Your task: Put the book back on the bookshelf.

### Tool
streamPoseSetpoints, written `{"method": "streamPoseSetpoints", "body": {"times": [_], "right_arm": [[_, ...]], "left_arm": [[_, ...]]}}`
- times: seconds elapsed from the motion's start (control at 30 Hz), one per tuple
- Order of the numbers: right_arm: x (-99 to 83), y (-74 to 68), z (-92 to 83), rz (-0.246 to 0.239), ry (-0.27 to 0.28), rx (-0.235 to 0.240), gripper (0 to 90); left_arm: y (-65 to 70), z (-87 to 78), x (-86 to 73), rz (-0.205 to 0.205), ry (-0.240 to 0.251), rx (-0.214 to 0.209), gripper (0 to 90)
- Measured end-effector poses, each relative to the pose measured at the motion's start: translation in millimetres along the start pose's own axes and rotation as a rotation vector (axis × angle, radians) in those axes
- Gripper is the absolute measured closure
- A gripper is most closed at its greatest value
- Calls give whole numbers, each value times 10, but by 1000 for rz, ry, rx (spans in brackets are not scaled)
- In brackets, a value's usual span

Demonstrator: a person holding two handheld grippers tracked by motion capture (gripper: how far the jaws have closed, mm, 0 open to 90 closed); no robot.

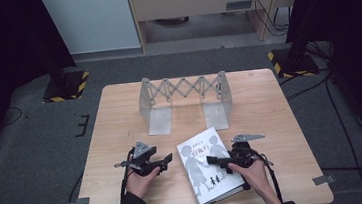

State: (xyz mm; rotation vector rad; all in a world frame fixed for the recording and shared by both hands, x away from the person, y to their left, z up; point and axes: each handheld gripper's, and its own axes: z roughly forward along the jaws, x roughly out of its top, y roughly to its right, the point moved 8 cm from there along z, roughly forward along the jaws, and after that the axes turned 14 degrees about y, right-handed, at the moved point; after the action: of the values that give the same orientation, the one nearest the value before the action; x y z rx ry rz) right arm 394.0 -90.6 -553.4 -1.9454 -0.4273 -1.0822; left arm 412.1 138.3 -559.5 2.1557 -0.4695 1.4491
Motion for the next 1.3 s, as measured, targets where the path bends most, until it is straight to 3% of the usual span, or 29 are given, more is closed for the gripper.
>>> {"method": "streamPoseSetpoints", "body": {"times": [0.2, 0.6, 0.77, 1.07, 1.23, 1.3], "right_arm": [[31, 5, -21, 92, 21, 27, 638], [152, -91, -66, 181, 90, 66, 789], [196, -129, -102, 174, 88, 85, 808], [234, -167, -155, 160, 90, 108, 822], [243, -220, -173, 159, 89, 148, 829], [250, -251, -178, 151, 91, 163, 831]], "left_arm": [[79, 4, 77, -22, 25, -39, 236], [185, 41, 129, -62, 28, -94, 232], [266, 53, 116, -81, 12, -135, 221], [335, 79, 67, -77, -20, -174, 197], [377, 108, 27, -71, -41, -196, 179], [401, 111, 35, -94, -33, -213, 153]]}}
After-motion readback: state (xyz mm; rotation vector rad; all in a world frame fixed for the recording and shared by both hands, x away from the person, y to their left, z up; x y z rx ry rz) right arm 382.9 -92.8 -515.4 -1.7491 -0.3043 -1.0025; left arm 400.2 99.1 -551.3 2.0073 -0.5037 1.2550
